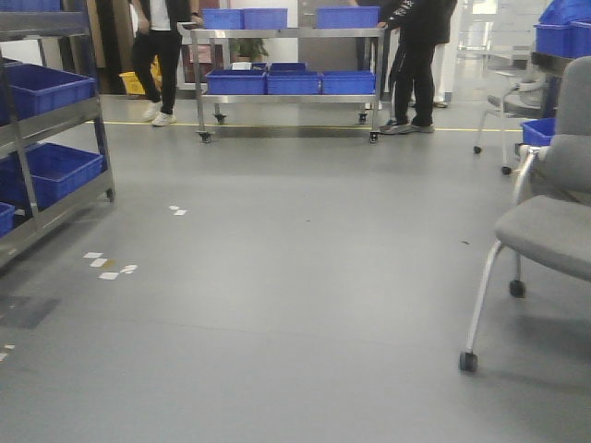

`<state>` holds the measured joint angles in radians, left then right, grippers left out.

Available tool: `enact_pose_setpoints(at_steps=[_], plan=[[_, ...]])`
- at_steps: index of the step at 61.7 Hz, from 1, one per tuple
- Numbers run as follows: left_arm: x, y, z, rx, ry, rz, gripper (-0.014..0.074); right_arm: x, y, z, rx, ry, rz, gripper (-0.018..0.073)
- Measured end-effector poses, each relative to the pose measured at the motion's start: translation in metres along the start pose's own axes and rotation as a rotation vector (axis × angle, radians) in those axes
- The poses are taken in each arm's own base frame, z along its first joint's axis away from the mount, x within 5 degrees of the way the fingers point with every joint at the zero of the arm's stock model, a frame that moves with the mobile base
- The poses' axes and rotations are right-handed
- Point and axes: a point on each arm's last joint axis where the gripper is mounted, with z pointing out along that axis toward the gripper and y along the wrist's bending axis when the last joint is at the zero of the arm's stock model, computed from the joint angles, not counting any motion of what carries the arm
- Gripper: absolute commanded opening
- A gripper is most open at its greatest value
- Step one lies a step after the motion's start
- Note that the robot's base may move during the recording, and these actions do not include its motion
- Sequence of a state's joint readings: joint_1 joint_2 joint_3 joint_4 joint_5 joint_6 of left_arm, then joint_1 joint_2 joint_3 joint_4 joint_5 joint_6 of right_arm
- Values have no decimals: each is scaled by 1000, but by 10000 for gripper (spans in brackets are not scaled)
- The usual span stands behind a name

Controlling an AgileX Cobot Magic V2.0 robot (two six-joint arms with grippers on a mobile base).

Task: Sort and place red and blue blocks on shelf
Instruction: 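Turn the base across the floor toward the shelf of blue bins, then drive the base up to the metal shelf holding blue bins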

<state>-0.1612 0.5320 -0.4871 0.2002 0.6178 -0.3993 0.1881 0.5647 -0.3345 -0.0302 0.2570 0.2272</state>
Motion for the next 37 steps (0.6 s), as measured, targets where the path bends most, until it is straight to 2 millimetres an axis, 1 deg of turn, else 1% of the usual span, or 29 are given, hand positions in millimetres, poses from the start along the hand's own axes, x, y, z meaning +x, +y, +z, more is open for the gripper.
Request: enact_pose_setpoints(at_steps=[37], plan=[[0, 0, 0, 0, 0, 0, 125, 0, 0, 0, 0, 0, -2, 49]])
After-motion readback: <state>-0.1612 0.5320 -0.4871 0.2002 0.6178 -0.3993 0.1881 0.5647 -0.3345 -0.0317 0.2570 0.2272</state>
